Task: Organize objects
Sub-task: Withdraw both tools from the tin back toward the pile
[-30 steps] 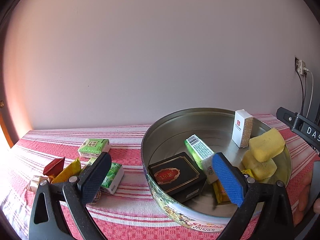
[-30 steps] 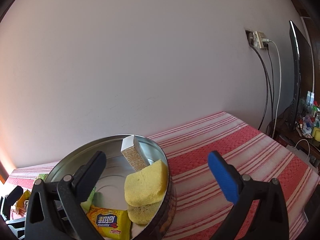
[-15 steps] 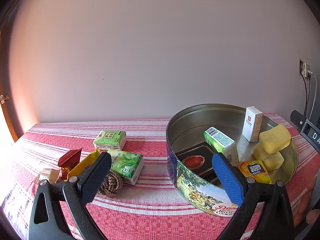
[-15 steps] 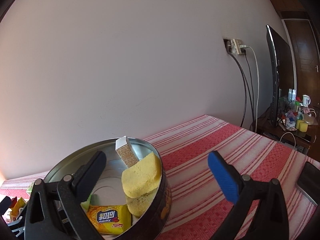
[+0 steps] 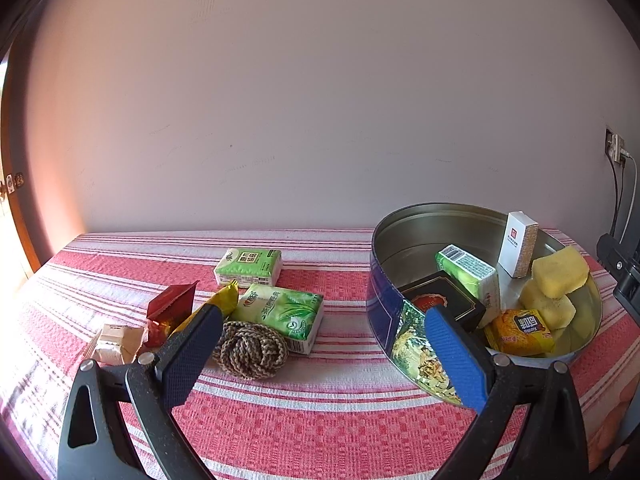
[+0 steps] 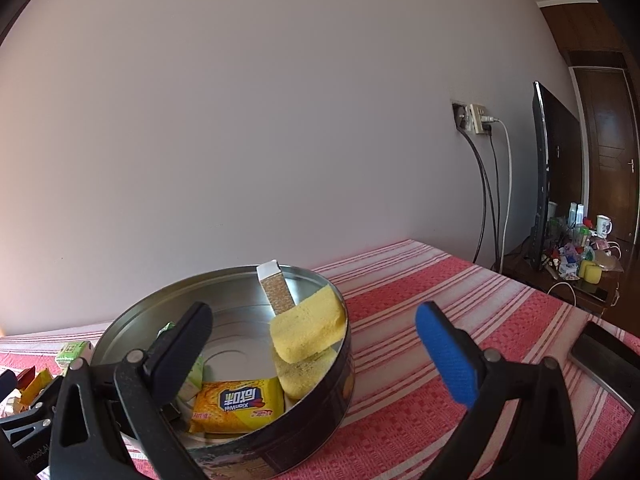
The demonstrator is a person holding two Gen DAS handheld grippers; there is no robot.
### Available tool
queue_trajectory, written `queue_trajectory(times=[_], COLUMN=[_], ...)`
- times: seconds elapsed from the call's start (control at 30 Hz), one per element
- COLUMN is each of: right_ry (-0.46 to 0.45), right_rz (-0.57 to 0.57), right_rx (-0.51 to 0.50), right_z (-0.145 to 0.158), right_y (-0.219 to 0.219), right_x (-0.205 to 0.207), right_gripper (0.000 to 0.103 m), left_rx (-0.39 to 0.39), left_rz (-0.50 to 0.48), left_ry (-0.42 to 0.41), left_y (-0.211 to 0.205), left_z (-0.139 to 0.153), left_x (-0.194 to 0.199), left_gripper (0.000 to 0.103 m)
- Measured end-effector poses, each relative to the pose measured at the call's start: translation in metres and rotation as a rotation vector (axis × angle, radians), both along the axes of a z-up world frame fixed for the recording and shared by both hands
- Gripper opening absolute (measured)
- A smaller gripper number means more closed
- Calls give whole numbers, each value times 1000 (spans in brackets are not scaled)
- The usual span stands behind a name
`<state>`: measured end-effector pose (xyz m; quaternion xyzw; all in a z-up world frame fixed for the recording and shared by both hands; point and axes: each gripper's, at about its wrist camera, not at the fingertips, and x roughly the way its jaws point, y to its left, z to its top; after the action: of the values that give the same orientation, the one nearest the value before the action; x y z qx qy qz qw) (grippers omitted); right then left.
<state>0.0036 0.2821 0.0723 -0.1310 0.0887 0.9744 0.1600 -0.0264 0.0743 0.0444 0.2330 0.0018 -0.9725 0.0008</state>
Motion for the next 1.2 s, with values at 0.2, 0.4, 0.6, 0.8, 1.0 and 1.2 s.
queue_trajectory(times=[0.2,0.4,0.6,0.8,1.0,1.2], right_ry=[-9,-16,-55,-121,-201,-321], right_rz=[27,86,170,271,368,449], right_rx=[2,-21,-17,-16,-24,-49], right_z=[-1,-3,-7,-13,-21,-35], right_y=[-20,-49,-88,-132,-173,-208], right_x=[5,7,4,-6,-22,-44], right_gripper=[103,103,103,97,95,95], left_rx=[5,-12,-30,31,66,84], left_rz=[22,74,127,182,187,160], left_ry=[-25,-62,-91,-184,-308,-438], left_y=[-26,-64,-115,-168,-193,-193], left_z=[-2,-5,-8,-17,-31,-50], left_x=[0,-3,-4,-14,-30,-54], left_gripper=[102,102,102,102,102,102])
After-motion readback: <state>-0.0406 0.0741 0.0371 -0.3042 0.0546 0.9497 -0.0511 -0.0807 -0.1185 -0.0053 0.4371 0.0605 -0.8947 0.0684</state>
